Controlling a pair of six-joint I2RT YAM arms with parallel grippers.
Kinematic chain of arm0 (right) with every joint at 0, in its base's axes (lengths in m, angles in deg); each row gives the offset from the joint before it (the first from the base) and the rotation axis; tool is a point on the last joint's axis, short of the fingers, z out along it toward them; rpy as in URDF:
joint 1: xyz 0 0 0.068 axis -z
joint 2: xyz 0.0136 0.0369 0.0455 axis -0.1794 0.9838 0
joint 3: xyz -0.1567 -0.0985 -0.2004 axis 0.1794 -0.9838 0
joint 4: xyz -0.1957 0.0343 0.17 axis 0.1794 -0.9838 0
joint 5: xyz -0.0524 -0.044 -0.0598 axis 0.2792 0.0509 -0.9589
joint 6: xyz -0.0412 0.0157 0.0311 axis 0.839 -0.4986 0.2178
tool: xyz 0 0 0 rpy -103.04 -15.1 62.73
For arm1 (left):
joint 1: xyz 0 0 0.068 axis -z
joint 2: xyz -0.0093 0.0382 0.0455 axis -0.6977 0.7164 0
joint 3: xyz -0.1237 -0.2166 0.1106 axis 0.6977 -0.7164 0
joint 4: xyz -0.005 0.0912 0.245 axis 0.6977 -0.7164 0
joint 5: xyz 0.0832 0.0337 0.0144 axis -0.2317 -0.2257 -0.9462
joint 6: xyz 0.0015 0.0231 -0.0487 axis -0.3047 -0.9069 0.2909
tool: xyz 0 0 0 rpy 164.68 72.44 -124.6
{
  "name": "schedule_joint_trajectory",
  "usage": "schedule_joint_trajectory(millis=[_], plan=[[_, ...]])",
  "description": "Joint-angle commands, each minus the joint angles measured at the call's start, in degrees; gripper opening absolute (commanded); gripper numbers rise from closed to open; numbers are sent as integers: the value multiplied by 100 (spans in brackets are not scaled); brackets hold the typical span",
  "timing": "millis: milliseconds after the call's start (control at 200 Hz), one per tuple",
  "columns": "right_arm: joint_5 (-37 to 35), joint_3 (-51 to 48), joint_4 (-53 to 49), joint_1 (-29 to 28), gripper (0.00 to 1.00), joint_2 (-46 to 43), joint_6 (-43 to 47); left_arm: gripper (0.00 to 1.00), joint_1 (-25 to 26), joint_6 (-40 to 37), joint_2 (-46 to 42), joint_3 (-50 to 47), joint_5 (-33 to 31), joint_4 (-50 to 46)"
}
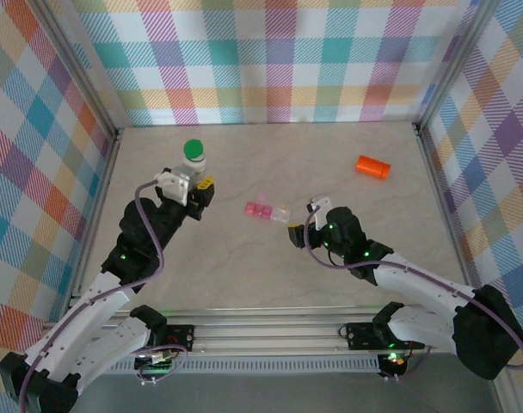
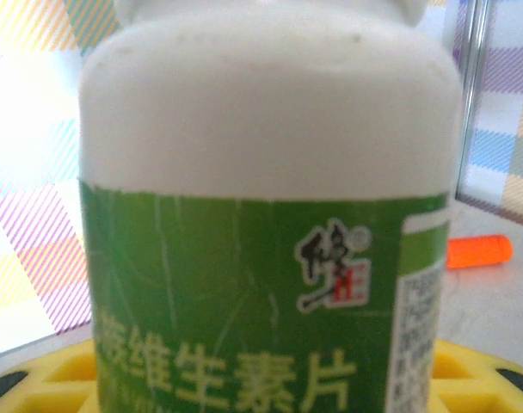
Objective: Sort the pills into containers
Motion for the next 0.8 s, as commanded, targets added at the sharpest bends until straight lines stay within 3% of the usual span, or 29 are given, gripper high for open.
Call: schedule_joint_trajectory(millis=[0, 225, 505, 655, 795], plan=[[-54, 43, 120, 23, 83, 47, 68, 0, -34, 298, -165, -28, 4, 510], [-12, 39, 129, 18, 83, 50, 191, 0, -81, 1179, -480, -552, -495, 1680], [391, 142, 206, 22, 83, 406, 634, 0, -148, 1156, -622, -678, 30, 1829], [702, 379, 41, 22, 83, 600, 699, 0, -232, 1471, -1238, -1181, -554, 2568], [771, 602, -196, 22, 83, 709, 722, 0, -267, 1267, -1217, -1090, -310, 1944]])
